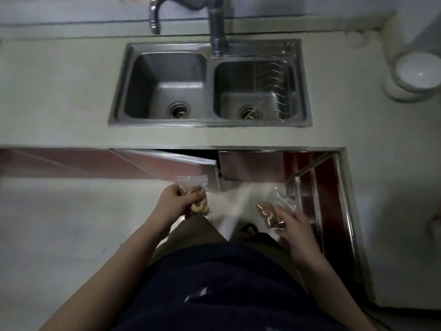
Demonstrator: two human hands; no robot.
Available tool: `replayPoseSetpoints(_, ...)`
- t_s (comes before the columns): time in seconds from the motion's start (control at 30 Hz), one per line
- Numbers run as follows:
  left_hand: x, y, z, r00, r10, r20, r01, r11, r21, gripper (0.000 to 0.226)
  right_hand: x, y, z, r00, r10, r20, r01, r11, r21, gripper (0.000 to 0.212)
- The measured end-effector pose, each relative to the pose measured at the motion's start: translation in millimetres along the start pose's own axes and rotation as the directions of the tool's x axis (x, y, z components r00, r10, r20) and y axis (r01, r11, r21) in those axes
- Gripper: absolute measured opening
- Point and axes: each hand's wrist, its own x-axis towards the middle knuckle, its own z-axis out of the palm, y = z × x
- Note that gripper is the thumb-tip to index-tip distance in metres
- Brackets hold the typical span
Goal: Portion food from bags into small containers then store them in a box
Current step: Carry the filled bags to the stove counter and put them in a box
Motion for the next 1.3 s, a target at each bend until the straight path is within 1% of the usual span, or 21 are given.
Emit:
replayPoseSetpoints(0.07, -10, -20, -32, 0.997, -0.019, -0.076, 0.014, 0.997, -0.070, 0.018, 1, -5, 30, 0.995, -0.016, 0.096, 0.024, 0.996, -0.090, 0.025)
replayPoseSetpoints(0.13, -22, -44, -66, 0.987, -0.054, -0.151, 0.032, 0.989, -0.145, 0.018, 2, -6, 63, 0.987, -0.006, 0.162, 0.034, 0.985, -0.171, 0.024)
replayPoseSetpoints(0.2, -36, -68, -100, 0.969, -0.100, -0.227, 0.048, 0.974, -0.223, 0.026, 1, -5, 101, 0.974, 0.018, 0.226, 0.043, 0.964, -0.263, 0.027)
replayPoseSetpoints(0.27, -53, -92, -133, 0.946, -0.147, -0.288, 0.052, 0.948, -0.314, 0.036, -1, 0, 142, 0.950, 0.037, 0.310, 0.083, 0.927, -0.367, 0.026)
replayPoseSetpoints(0.33, -72, -118, -163, 0.919, -0.196, -0.342, 0.049, 0.918, -0.395, 0.030, -7, 8, 186, 0.922, 0.064, 0.382, 0.122, 0.888, -0.444, 0.023)
replayPoseSetpoints(0.4, -91, -143, -192, 0.882, -0.260, -0.393, 0.055, 0.885, -0.462, 0.026, -13, 19, 231, 0.895, 0.108, 0.432, 0.153, 0.837, -0.525, 0.026)
replayPoseSetpoints(0.53, -122, -194, -245, 0.800, -0.385, -0.460, 0.051, 0.808, -0.587, 0.036, -27, 46, 319, 0.820, 0.207, 0.533, 0.227, 0.739, -0.635, 0.030)
replayPoseSetpoints(0.63, -143, -222, -277, 0.755, -0.431, -0.494, 0.014, 0.764, -0.646, 0.037, -46, 56, 373, 0.753, 0.238, 0.614, 0.307, 0.699, -0.646, 0.030)
replayPoseSetpoints(0.7, -151, -237, -294, 0.709, -0.487, -0.510, -0.001, 0.723, -0.691, 0.036, -58, 57, 401, 0.709, 0.251, 0.659, 0.352, 0.684, -0.639, 0.028)
replayPoseSetpoints(0.77, -155, -246, -307, 0.669, -0.533, -0.518, -0.018, 0.685, -0.728, 0.030, -64, 55, 425, 0.679, 0.274, 0.682, 0.358, 0.687, -0.633, 0.026)
replayPoseSetpoints(0.87, -152, -250, -323, 0.631, -0.567, -0.530, -0.056, 0.648, -0.759, 0.024, -64, 51, 464, 0.684, 0.293, 0.668, 0.343, 0.680, -0.648, 0.024)
replayPoseSetpoints(0.93, -143, -248, -335, 0.626, -0.570, -0.533, -0.074, 0.637, -0.767, 0.026, -59, 46, 493, 0.701, 0.308, 0.643, 0.335, 0.654, -0.678, 0.025)
replayPoseSetpoints(1.0, -131, -243, -351, 0.629, -0.564, -0.535, -0.102, 0.622, -0.776, 0.029, -52, 40, 522, 0.703, 0.321, 0.635, 0.341, 0.632, -0.696, 0.024)
replayPoseSetpoints(1.07, -117, -235, -368, 0.625, -0.553, -0.551, -0.146, 0.611, -0.778, 0.034, -44, 32, 550, 0.679, 0.336, 0.653, 0.364, 0.619, -0.696, 0.027)
replayPoseSetpoints(1.13, -103, -227, -389, 0.600, -0.560, -0.572, -0.179, 0.602, -0.778, 0.037, -37, 24, 580, 0.650, 0.348, 0.676, 0.398, 0.602, -0.692, 0.028)
replayPoseSetpoints(1.2, -89, -218, -412, 0.579, -0.574, -0.580, -0.198, 0.590, -0.782, 0.033, -30, 16, 611, 0.632, 0.347, 0.693, 0.431, 0.586, -0.686, 0.027)
replayPoseSetpoints(1.3, -75, -202, -446, 0.574, -0.580, -0.578, -0.217, 0.573, -0.790, 0.023, -22, 7, 658, 0.609, 0.379, 0.697, 0.444, 0.565, -0.695, 0.030)
